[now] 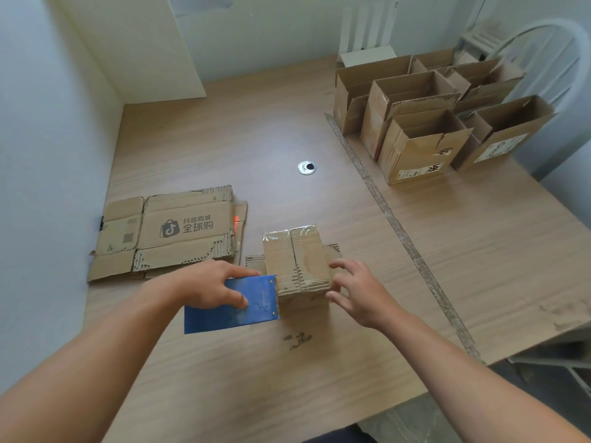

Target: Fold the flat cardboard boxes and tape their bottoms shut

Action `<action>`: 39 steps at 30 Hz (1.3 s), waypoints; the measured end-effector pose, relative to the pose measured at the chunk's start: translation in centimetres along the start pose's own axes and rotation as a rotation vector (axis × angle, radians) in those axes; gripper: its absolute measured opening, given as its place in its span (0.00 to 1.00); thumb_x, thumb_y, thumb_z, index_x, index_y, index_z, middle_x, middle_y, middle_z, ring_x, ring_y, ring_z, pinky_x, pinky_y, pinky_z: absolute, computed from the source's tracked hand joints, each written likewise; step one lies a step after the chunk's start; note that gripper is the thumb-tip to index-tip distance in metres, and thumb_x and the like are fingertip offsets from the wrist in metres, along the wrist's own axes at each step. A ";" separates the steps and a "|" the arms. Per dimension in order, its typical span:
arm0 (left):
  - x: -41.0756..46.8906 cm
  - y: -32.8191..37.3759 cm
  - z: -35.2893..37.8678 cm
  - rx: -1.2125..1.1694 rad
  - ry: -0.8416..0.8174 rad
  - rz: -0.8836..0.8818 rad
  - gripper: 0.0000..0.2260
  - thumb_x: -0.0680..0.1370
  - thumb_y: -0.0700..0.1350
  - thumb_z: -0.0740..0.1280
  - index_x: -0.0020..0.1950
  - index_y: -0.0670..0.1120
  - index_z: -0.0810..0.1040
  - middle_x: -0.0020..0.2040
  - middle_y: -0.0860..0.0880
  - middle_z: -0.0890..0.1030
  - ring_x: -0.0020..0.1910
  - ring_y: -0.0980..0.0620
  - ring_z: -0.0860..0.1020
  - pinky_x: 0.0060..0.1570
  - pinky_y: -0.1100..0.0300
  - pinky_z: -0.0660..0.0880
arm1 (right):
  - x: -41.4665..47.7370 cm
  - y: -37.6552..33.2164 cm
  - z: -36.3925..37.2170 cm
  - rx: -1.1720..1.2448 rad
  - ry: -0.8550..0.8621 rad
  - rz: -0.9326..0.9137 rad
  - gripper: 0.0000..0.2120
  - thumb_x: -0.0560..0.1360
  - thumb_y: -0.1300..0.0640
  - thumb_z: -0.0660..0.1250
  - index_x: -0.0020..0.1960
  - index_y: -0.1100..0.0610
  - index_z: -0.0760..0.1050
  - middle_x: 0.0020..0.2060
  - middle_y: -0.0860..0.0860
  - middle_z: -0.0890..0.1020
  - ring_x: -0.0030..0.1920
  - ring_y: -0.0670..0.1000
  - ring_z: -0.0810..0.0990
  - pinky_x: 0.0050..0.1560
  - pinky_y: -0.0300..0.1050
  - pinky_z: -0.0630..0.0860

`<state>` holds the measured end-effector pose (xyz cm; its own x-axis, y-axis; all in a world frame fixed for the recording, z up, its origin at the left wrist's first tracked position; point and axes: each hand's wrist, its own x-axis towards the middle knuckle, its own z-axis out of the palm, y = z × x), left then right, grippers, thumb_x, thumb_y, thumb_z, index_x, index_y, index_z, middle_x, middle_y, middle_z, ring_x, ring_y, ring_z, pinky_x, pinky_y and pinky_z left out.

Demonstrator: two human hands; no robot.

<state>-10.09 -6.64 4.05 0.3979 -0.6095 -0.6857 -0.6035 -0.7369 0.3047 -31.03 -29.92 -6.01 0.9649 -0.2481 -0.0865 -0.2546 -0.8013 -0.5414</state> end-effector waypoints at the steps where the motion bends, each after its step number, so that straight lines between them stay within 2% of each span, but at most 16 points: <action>1: 0.1 0.1 -0.1 0.003 0.000 0.002 0.26 0.75 0.57 0.70 0.71 0.70 0.66 0.59 0.58 0.79 0.56 0.55 0.77 0.55 0.58 0.72 | 0.2 0.1 -0.2 -0.046 0.006 -0.023 0.08 0.76 0.49 0.71 0.43 0.53 0.78 0.66 0.50 0.74 0.66 0.56 0.70 0.60 0.58 0.71; 5: 0.1 0.1 -0.2 -0.005 -0.010 -0.004 0.26 0.75 0.57 0.69 0.71 0.70 0.66 0.59 0.58 0.79 0.55 0.55 0.77 0.56 0.58 0.72 | 1.1 0.2 -1.0 -0.135 0.077 -0.070 0.12 0.73 0.47 0.74 0.44 0.54 0.77 0.61 0.52 0.76 0.61 0.59 0.74 0.54 0.55 0.72; 7: 0.0 0.0 -0.1 -0.033 -0.002 0.007 0.25 0.75 0.56 0.70 0.70 0.70 0.67 0.57 0.59 0.79 0.54 0.57 0.77 0.50 0.61 0.71 | 1.5 0.4 -1.2 -0.136 0.103 -0.062 0.16 0.73 0.47 0.74 0.56 0.54 0.76 0.68 0.53 0.70 0.66 0.59 0.70 0.59 0.56 0.72; 8: 0.0 0.0 0.0 -0.056 0.002 0.013 0.24 0.76 0.56 0.70 0.69 0.70 0.67 0.57 0.59 0.79 0.53 0.58 0.77 0.48 0.63 0.70 | 1.7 0.4 -1.1 -0.152 0.120 -0.089 0.22 0.73 0.49 0.74 0.64 0.52 0.73 0.72 0.54 0.67 0.69 0.59 0.67 0.62 0.58 0.71; 10: -0.1 -0.1 0.3 -0.100 0.005 0.021 0.23 0.76 0.55 0.70 0.68 0.71 0.68 0.57 0.60 0.79 0.53 0.60 0.76 0.48 0.65 0.69 | 2.0 0.0 -0.5 -0.237 0.153 -0.260 0.31 0.74 0.53 0.72 0.74 0.46 0.65 0.77 0.54 0.63 0.75 0.59 0.63 0.63 0.58 0.71; 11: -0.2 -0.2 0.4 -0.116 0.007 0.024 0.23 0.75 0.56 0.70 0.67 0.72 0.68 0.57 0.60 0.79 0.53 0.60 0.76 0.49 0.64 0.70 | 2.3 -0.1 0.0 -0.280 0.149 -0.372 0.30 0.75 0.53 0.69 0.75 0.45 0.64 0.77 0.53 0.64 0.76 0.59 0.63 0.63 0.57 0.71; 13: -0.2 -0.4 0.5 -0.134 0.010 0.029 0.24 0.70 0.61 0.69 0.64 0.74 0.67 0.58 0.60 0.79 0.55 0.59 0.76 0.53 0.61 0.70 | 2.7 -0.3 1.5 -0.295 0.155 -0.523 0.24 0.79 0.50 0.61 0.74 0.44 0.65 0.75 0.50 0.69 0.74 0.58 0.67 0.61 0.56 0.74; 14: -0.2 -0.5 0.6 -0.139 0.011 0.029 0.25 0.68 0.62 0.67 0.64 0.74 0.67 0.58 0.60 0.79 0.55 0.58 0.76 0.54 0.60 0.70 | 2.9 -0.3 2.0 -0.268 0.183 -0.530 0.22 0.79 0.48 0.59 0.73 0.44 0.66 0.73 0.50 0.72 0.73 0.57 0.69 0.59 0.55 0.76; 18: -0.2 -0.8 0.8 -0.142 0.043 0.028 0.29 0.66 0.63 0.65 0.68 0.72 0.67 0.59 0.58 0.78 0.56 0.56 0.76 0.57 0.57 0.72 | 4.1 -1.1 3.2 -0.194 0.311 -0.421 0.20 0.78 0.43 0.61 0.69 0.41 0.73 0.66 0.45 0.74 0.66 0.54 0.70 0.48 0.52 0.78; 22: -0.3 -1.8 1.0 -0.104 0.097 0.015 0.31 0.66 0.64 0.64 0.70 0.72 0.66 0.58 0.59 0.77 0.54 0.56 0.75 0.50 0.61 0.70 | 4.5 -1.2 4.2 -0.213 0.373 -0.427 0.18 0.81 0.39 0.57 0.67 0.40 0.76 0.68 0.47 0.74 0.66 0.54 0.69 0.54 0.54 0.76; 25: -0.7 -2.7 1.2 -0.143 0.081 0.045 0.28 0.64 0.67 0.64 0.65 0.77 0.64 0.53 0.66 0.76 0.49 0.66 0.74 0.45 0.72 0.66 | 4.8 -0.7 4.6 -0.222 0.394 -0.453 0.18 0.82 0.39 0.56 0.68 0.42 0.75 0.70 0.51 0.75 0.69 0.56 0.69 0.57 0.55 0.76; 27: -1.2 -3.3 0.9 -0.142 0.080 0.069 0.27 0.62 0.70 0.61 0.62 0.79 0.63 0.53 0.69 0.75 0.49 0.71 0.72 0.46 0.74 0.65 | 4.9 -0.6 4.8 -0.228 0.390 -0.466 0.18 0.83 0.40 0.56 0.69 0.42 0.73 0.71 0.52 0.74 0.72 0.58 0.68 0.59 0.55 0.75; 29: -1.9 -4.0 0.7 -0.113 0.077 0.084 0.29 0.62 0.72 0.59 0.64 0.79 0.62 0.54 0.68 0.76 0.49 0.69 0.73 0.47 0.72 0.67 | 5.0 -0.6 4.8 -0.218 0.383 -0.471 0.19 0.83 0.40 0.56 0.69 0.43 0.75 0.71 0.52 0.74 0.73 0.58 0.67 0.60 0.54 0.73; 33: -2.5 -4.7 0.5 -0.070 0.058 0.108 0.31 0.63 0.73 0.58 0.67 0.80 0.59 0.59 0.62 0.78 0.50 0.60 0.76 0.54 0.57 0.73 | 5.0 -0.6 5.0 -0.213 0.360 -0.474 0.19 0.83 0.41 0.57 0.71 0.44 0.72 0.72 0.53 0.73 0.74 0.59 0.66 0.69 0.54 0.70; 37: -4.0 -6.5 -0.2 -0.088 0.038 0.061 0.30 0.62 0.72 0.60 0.65 0.81 0.62 0.59 0.65 0.78 0.53 0.61 0.77 0.57 0.58 0.73 | 4.9 -0.3 4.3 -0.219 0.329 -0.473 0.19 0.83 0.43 0.56 0.70 0.46 0.74 0.72 0.53 0.72 0.75 0.59 0.64 0.74 0.51 0.64; 39: -4.2 -7.6 -0.3 -0.120 0.083 0.012 0.27 0.61 0.72 0.59 0.60 0.83 0.62 0.57 0.63 0.80 0.51 0.60 0.78 0.55 0.58 0.74 | 4.9 -0.4 4.2 -0.218 0.318 -0.467 0.19 0.83 0.43 0.56 0.70 0.46 0.74 0.72 0.53 0.72 0.75 0.59 0.63 0.75 0.50 0.62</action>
<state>-6.98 1.41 4.85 0.4500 -0.6372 -0.6256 -0.5236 -0.7558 0.3931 -25.90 -28.52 -9.71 0.9195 0.0325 0.3917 0.1509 -0.9494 -0.2756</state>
